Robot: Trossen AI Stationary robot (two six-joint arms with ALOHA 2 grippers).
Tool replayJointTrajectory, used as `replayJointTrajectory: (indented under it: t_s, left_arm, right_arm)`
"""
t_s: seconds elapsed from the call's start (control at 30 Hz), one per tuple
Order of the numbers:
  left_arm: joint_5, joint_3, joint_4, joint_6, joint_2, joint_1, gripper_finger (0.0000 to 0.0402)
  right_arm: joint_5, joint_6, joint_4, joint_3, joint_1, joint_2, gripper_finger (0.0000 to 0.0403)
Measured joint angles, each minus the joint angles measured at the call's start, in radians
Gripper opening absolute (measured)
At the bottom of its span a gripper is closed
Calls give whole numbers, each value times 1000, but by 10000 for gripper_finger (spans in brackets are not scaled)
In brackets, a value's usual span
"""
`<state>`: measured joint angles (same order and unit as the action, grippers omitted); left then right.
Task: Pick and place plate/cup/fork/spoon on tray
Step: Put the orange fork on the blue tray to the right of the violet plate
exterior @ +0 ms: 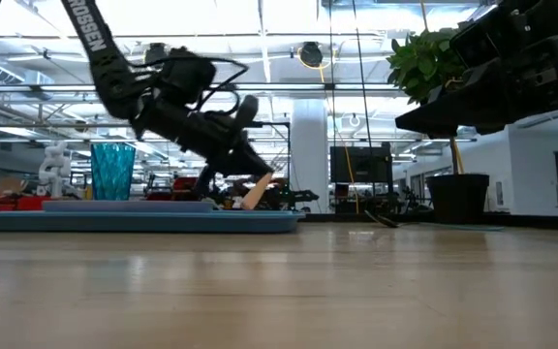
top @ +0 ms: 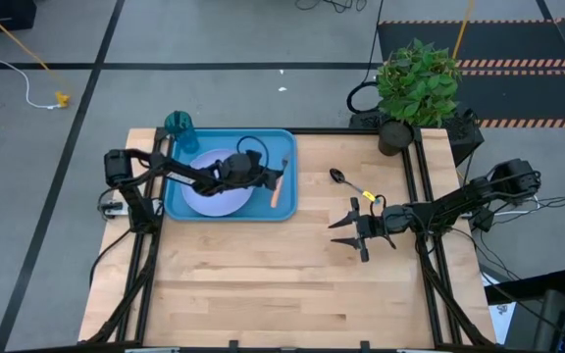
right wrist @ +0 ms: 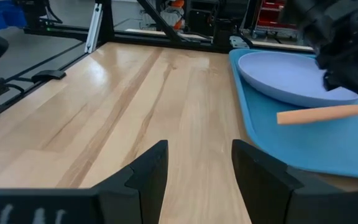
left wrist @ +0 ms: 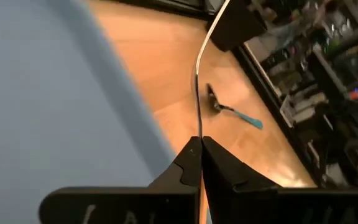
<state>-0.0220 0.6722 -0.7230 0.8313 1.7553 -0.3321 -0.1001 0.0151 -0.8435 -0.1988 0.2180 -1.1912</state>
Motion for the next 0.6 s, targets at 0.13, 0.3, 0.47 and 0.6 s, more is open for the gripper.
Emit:
replayJointTrajectory:
  t_s: [0.13,0.3,0.47,0.6]
  left_arm:
    - [-33,-92,-118,73,-1,-1,5]
    - [-58,-132,-116,119,-2,1,8]
    - [-85,-131,-112,116,-2,0,8]
    - [-86,-131,-72,109,-2,-3,28]
  right_arm:
    - [1,3,-1,0,0,0,171]
    - [0,14,-2,0,0,0,171]
    - [0,26,-5,0,0,0,171]
    - [0,24,-5,0,0,0,171]
